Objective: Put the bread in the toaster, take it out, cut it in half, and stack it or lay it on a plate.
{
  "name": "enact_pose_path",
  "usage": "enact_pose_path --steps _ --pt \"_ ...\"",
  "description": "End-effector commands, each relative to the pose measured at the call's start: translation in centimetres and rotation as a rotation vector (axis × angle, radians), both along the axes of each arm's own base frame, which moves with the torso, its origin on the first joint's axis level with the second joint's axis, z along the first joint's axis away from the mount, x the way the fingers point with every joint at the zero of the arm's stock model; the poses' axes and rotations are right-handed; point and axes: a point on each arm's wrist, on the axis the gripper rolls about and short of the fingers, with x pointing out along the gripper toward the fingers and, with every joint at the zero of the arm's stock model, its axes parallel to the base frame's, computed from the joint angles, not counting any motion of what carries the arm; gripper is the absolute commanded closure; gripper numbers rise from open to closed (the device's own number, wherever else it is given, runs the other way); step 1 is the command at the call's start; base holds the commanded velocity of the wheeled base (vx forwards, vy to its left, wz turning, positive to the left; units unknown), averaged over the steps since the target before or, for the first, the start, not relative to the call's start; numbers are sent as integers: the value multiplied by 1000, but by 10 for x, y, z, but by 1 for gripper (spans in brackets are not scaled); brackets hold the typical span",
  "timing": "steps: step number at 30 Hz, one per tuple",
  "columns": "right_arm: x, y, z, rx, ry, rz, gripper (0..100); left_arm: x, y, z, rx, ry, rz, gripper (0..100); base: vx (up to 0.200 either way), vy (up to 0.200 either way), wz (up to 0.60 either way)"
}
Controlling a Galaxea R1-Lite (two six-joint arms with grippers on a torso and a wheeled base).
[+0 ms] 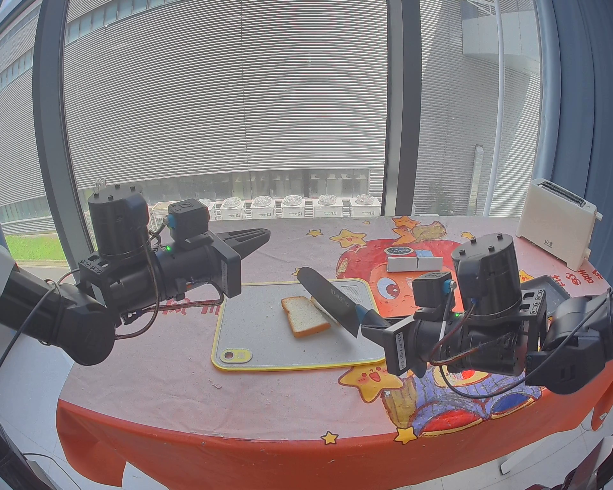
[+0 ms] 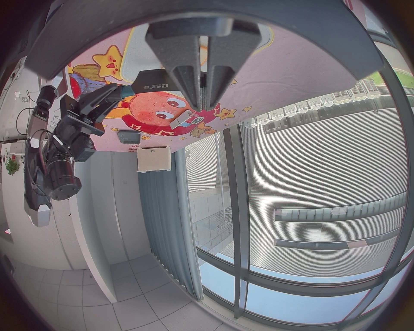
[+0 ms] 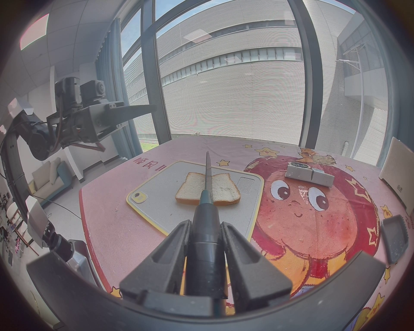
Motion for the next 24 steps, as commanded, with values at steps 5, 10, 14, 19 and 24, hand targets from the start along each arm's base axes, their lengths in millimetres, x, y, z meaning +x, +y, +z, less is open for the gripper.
enact_pose_path --steps 5,10,14,19,24 --pt "0 -1 1 2 -4 -2 100 -13 6 9 -9 -22 3 100 0 0 0" --pt "-4 3 -1 -3 2 15 100 -13 5 2 1 1 -2 100 0 0 0" --pt "-4 4 -3 -6 7 19 100 -11 2 3 -2 -5 -9 100 0 0 0" --pt "-3 5 -2 -3 3 10 100 15 -21 -4 -4 -6 -38 100 0 0 0" --pt "-2 5 -1 -5 -1 -3 100 37 -48 -13 -5 -5 -78 100 0 0 0"
